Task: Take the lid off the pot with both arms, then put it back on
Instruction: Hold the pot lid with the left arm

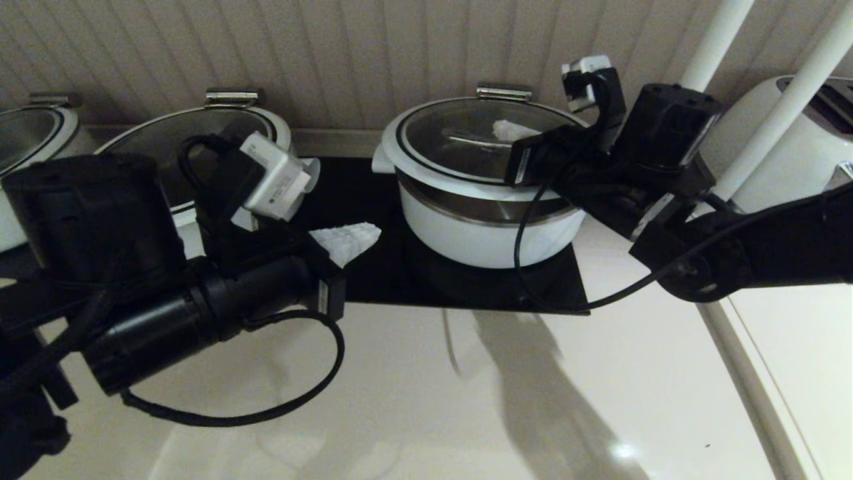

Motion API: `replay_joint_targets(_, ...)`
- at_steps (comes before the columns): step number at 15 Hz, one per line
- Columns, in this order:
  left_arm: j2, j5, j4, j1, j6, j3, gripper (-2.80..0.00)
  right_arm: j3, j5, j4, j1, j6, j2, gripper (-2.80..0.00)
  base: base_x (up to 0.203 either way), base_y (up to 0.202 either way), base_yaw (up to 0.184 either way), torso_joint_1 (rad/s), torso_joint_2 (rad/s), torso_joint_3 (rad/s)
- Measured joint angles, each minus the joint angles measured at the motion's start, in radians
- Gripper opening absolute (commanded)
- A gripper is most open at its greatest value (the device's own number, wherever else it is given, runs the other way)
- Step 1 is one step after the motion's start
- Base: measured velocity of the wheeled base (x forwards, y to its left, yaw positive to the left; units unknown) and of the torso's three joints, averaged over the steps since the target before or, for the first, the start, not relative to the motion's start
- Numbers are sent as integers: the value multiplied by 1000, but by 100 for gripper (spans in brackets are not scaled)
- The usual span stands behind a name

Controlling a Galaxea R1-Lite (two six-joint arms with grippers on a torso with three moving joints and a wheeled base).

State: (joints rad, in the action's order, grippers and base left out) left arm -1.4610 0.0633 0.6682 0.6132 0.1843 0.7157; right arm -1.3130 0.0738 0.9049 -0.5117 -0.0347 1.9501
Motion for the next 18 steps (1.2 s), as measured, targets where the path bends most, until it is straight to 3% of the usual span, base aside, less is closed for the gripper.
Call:
replay_joint_targets(9, -171, -69, 186, 16, 8, 34, -280, -21, 0, 0, 3, 0, 10, -280, 0, 0, 0, 0, 0, 0)
replay_joint_targets(18, -302, -87, 191, 16, 8, 197, -280, -29, 0, -1, 4, 0, 11, -280, 0, 0, 0, 0, 0, 0)
